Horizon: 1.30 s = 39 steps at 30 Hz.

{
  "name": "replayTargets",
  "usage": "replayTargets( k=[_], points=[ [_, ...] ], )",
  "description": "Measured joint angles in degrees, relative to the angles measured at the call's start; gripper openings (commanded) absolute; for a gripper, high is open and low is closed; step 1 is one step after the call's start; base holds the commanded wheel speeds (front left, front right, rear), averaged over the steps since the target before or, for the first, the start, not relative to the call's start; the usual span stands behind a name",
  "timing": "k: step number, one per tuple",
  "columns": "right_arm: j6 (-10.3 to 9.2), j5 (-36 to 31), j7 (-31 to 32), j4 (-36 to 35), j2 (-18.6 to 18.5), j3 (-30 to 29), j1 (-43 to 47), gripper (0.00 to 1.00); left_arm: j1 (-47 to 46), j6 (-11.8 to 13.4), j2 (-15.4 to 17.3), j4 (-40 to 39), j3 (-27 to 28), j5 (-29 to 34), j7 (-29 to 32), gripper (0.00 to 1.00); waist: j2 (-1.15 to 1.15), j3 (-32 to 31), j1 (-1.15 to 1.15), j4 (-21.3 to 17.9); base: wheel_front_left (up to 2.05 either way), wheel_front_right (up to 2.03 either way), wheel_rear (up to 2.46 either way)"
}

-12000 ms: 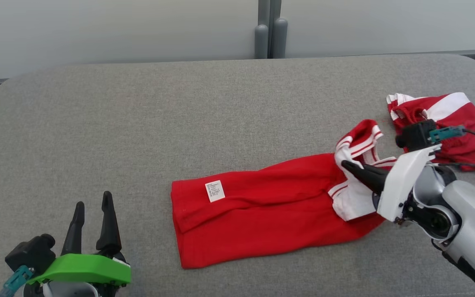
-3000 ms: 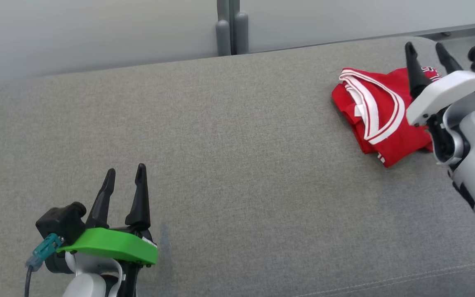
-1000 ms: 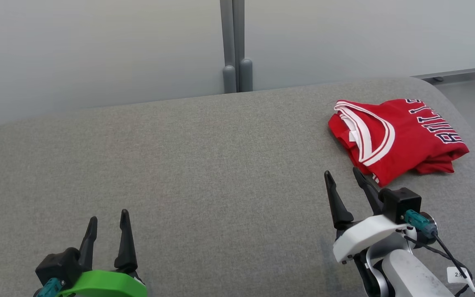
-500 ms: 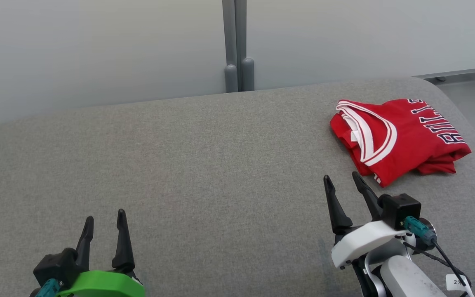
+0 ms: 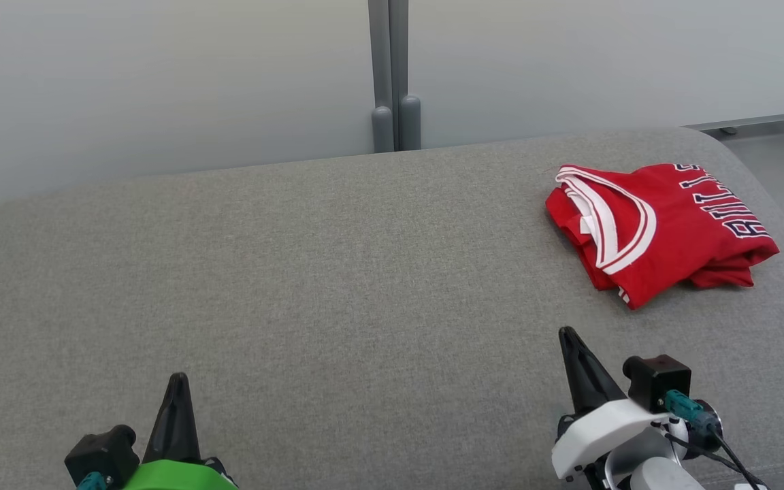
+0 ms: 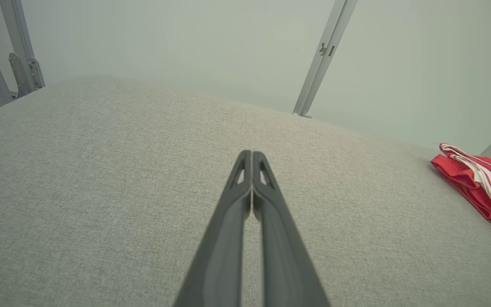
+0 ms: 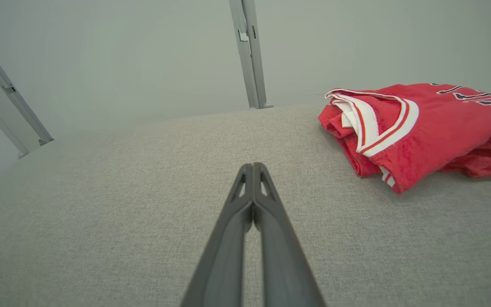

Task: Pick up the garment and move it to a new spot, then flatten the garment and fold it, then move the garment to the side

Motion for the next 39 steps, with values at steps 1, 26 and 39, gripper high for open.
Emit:
replayTargets(
  k=[1, 26, 39],
  points=[
    [0.07, 0.29, 0.0, 0.0, 0.0, -0.07, 0.37, 0.0, 0.12, -0.01, -0.01, 0.07, 0.01, -0.31, 0.01, 0.0, 0.0, 0.02, 0.0, 0.0, 0.0, 0.0, 0.0],
    [3.01, 19.11, 3.69, -1.41, 0.76, -6.16, 0.59, 0.0, -0.03, -2.76, -0.02, 0.66, 2.35, -16.92, 4.11, 0.0, 0.0, 1.01, 0.0, 0.07, 0.0, 0.0, 0.0],
    [4.52, 27.94, 6.01, -1.53, 0.7, -9.5, 0.56, 0.0, -1.32, -4.55, 0.03, 1.24, 3.81, -24.77, 6.49, 0.0, 0.0, 1.44, 0.0, 0.1, 0.0, 0.0, 0.0]
  ],
)
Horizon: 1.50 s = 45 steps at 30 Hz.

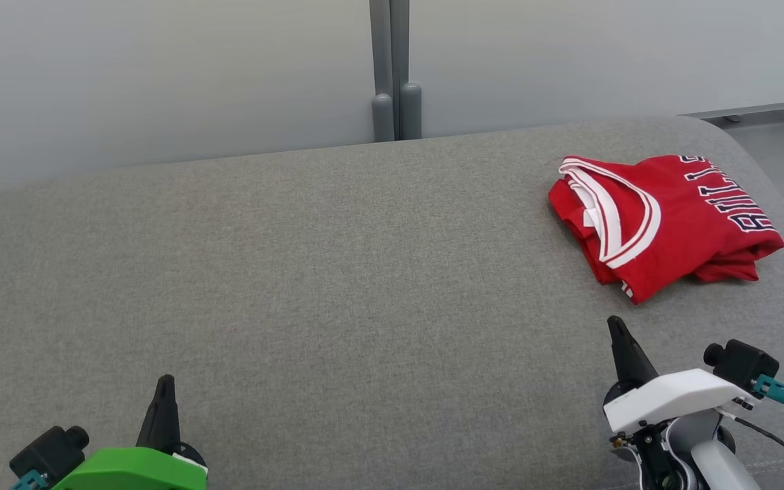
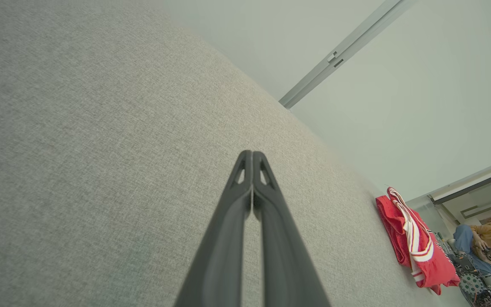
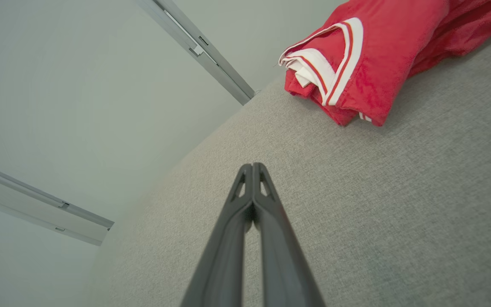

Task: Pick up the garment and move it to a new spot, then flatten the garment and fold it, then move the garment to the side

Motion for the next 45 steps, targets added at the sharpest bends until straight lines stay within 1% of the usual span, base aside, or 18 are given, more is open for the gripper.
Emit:
replayTargets(
  k=[10, 21, 25, 29, 31, 40, 43, 45],
  points=[
    [1.33, 7.5, 1.92, 0.01, -0.07, -2.67, -0.16, 0.0, -0.82, -1.1, 0.09, 1.11, 1.36, -6.67, 1.82, 0.0, 0.0, 0.34, 0.0, 0.03, 0.0, 0.0, 0.0],
    [2.76, 15.8, 3.78, 0.11, -0.1, -5.65, -0.81, 0.0, -2.21, -3.02, 0.18, 1.96, 2.42, -13.88, 3.7, 0.0, 0.0, 0.71, 0.0, 0.05, 0.0, 0.0, 0.0],
    [3.33, 18.7, 4.5, 0.15, -0.12, -6.62, -1.14, 0.0, -2.95, -3.12, 0.2, 2.38, 3.1, -16.71, 4.58, 0.0, 0.0, 0.85, 0.0, 0.07, 0.0, 0.0, 0.0],
    [4.04, 21.56, 5.09, 0.24, -0.12, -7.77, -1.16, 0.0, -3.17, -3.74, 0.23, 2.83, 3.43, -19.38, 5.13, 0.0, 0.0, 0.98, 0.0, 0.07, 0.0, 0.0, 0.0],
    [4.11, 23.18, 5.5, 0.26, -0.13, -8.24, -1.18, 0.0, -3.2, -4.13, 0.24, 3.13, 3.59, -20.52, 5.63, 0.0, 0.0, 1.05, 0.0, 0.08, 0.0, 0.0, 0.0],
    [5.58, 29.82, 7.15, 0.45, -0.13, -10.66, -1.69, 0.0, -4.78, -5.56, 0.3, 3.77, 4.77, -26.59, 7.09, 0.0, 0.0, 1.35, 0.0, 0.1, 0.0, 0.0, 0.0],
    [6.05, 31.79, 7.67, 0.56, -0.14, -11.51, -1.91, 0.0, -5.22, -5.68, 0.33, 4.03, 5.13, -28.24, 7.6, 0.0, 0.0, 1.45, 0.0, 0.11, 0.0, 0.0, 0.0],
    [6.38, 34.18, 8.21, 0.63, -0.14, -12.21, -2.35, 0.0, -5.6, -6.61, 0.36, 4.33, 5.35, -30.56, 8.14, 0.0, 0.0, 1.55, 0.0, 0.11, 0.0, 0.0, 0.0]
  ],
)
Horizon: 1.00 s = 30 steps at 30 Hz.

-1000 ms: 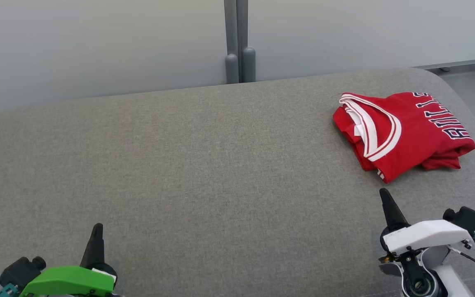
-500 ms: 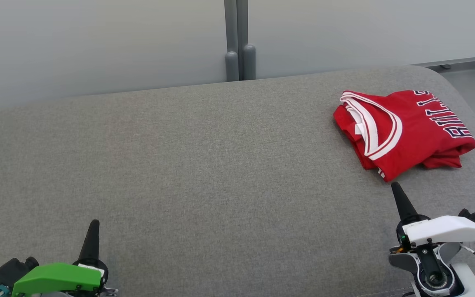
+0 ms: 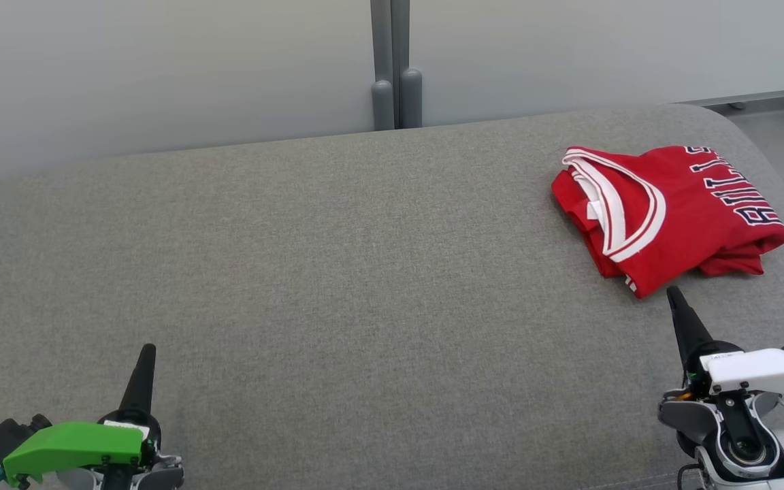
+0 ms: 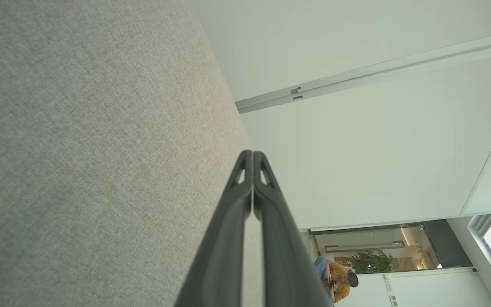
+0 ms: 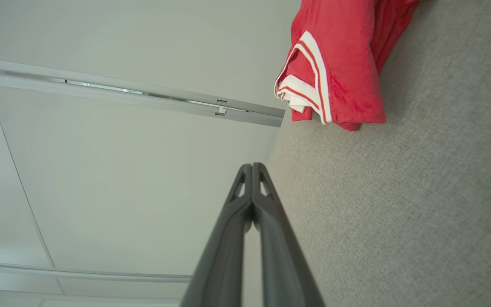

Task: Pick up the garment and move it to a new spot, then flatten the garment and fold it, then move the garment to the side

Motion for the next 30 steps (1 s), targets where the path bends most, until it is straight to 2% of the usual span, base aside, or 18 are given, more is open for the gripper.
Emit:
replayTargets(
  k=[18, 30],
  points=[
    [2.7, 13.23, 2.9, 0.58, -0.01, -4.89, -0.85, 0.0, -2.32, -2.48, 0.08, 1.77, 2.02, -11.5, 3.03, 0.0, 0.0, 0.6, 0.0, 0.04, 0.0, 0.0, 0.0],
    [2.7, 13.73, 3.09, 0.73, -0.01, -5.1, -1.12, 0.0, -2.61, -2.55, 0.09, 2.37, 2.12, -11.72, 3.45, 0.0, 0.0, 0.58, 0.0, 0.05, 0.0, 0.0, 0.0]
  ],
)
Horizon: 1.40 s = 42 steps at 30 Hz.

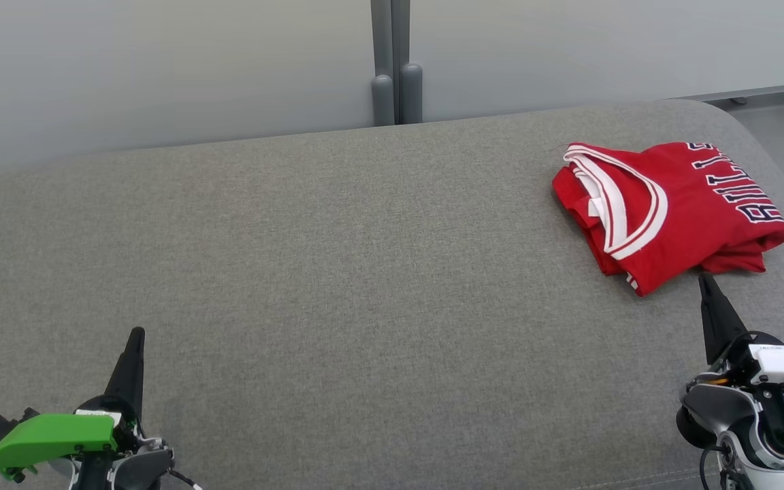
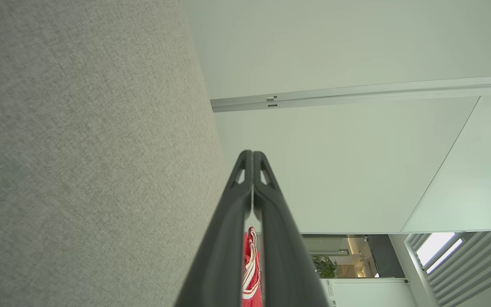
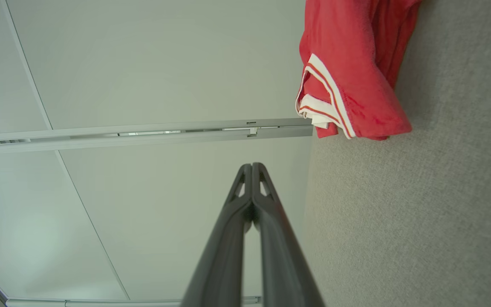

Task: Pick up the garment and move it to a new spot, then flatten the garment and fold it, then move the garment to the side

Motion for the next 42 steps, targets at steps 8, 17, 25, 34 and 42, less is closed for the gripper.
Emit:
replayTargets(
  k=[8, 17, 25, 34, 42],
  points=[
    [0.01, 0.0, 0.01, 0.16, 0.0, -0.04, -0.01, 0.0, -0.23, -0.24, 0.0, 0.13, 0.02, 0.0, 0.0, 0.0, 0.0, -0.01, 0.0, 0.0, 0.0, 0.0, 0.0],
    [0.01, 0.0, 0.15, 0.27, 0.01, -0.09, -0.03, 0.0, -0.26, -0.25, 0.0, 0.26, 0.05, 0.0, 0.0, 0.0, 0.0, -0.02, 0.0, 0.0, 0.0, 0.0, 0.0],
    [0.01, 0.0, 0.16, 0.43, 0.02, -0.11, -0.04, 0.0, -0.27, -0.26, 0.0, 0.32, 0.08, 0.0, 0.0, 0.0, 0.0, -0.02, 0.0, 0.0, 0.0, 0.0, 0.0],
    [0.01, 0.0, 0.16, 0.51, 0.02, -0.14, -0.05, 0.0, -0.29, -0.26, 0.0, 0.35, 0.14, 0.0, 0.01, 0.0, 0.0, -0.02, 0.0, 0.0, 0.0, 0.0, 0.0],
    [0.01, 0.0, 0.18, 0.56, 0.03, -0.15, -0.06, 0.0, -0.3, -0.27, 0.0, 0.4, 0.2, 0.0, 0.01, 0.0, 0.0, -0.03, 0.0, 0.0, 0.0, 0.0, 0.0]
  ],
)
